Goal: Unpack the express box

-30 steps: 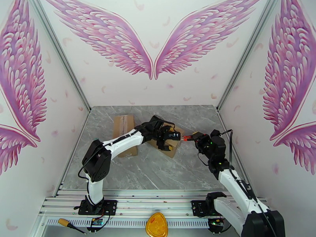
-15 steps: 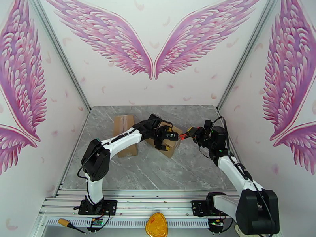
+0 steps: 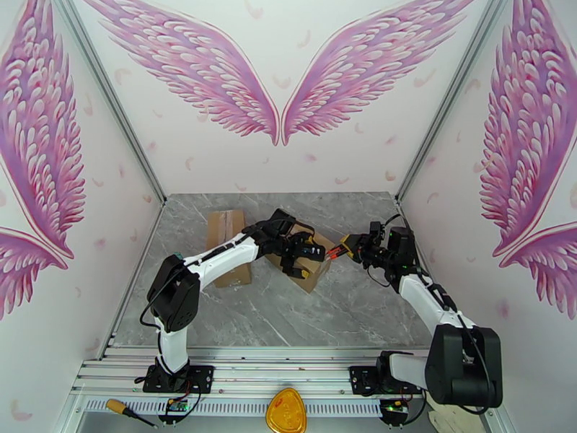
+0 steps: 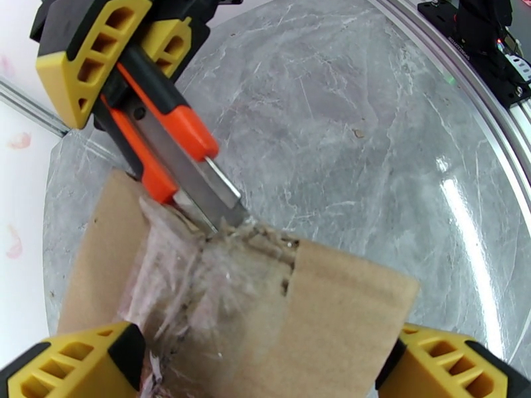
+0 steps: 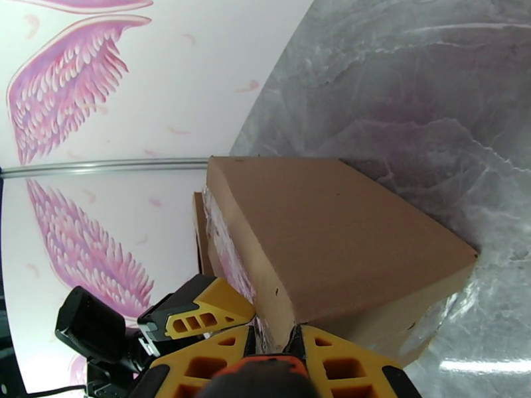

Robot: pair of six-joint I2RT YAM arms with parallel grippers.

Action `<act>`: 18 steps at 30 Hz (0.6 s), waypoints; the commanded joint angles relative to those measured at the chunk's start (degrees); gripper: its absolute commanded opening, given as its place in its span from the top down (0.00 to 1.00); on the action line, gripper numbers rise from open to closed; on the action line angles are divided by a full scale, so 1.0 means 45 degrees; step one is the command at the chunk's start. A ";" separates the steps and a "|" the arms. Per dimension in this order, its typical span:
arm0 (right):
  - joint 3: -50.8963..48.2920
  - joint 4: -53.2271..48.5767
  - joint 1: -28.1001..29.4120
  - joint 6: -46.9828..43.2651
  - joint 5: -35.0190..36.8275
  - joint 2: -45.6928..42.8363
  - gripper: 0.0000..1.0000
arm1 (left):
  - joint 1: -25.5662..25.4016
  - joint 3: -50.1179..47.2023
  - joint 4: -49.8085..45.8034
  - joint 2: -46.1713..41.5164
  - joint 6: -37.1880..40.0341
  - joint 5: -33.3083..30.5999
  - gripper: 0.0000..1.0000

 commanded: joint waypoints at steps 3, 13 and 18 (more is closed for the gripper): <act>-0.1955 -0.1038 0.0877 0.2959 -0.0838 -0.1730 1.00 | -0.0250 -0.0052 0.3810 -0.0143 -0.1974 -0.2503 0.05; -0.3414 -0.2893 0.2130 0.4672 0.2995 -0.5519 1.00 | -0.0711 0.0190 0.4691 0.0341 -0.3125 -0.4588 0.05; -0.3615 -0.4108 0.2516 0.4720 0.4420 -0.7012 1.00 | -0.0711 0.0590 0.4499 0.0576 -0.3566 -0.5182 0.05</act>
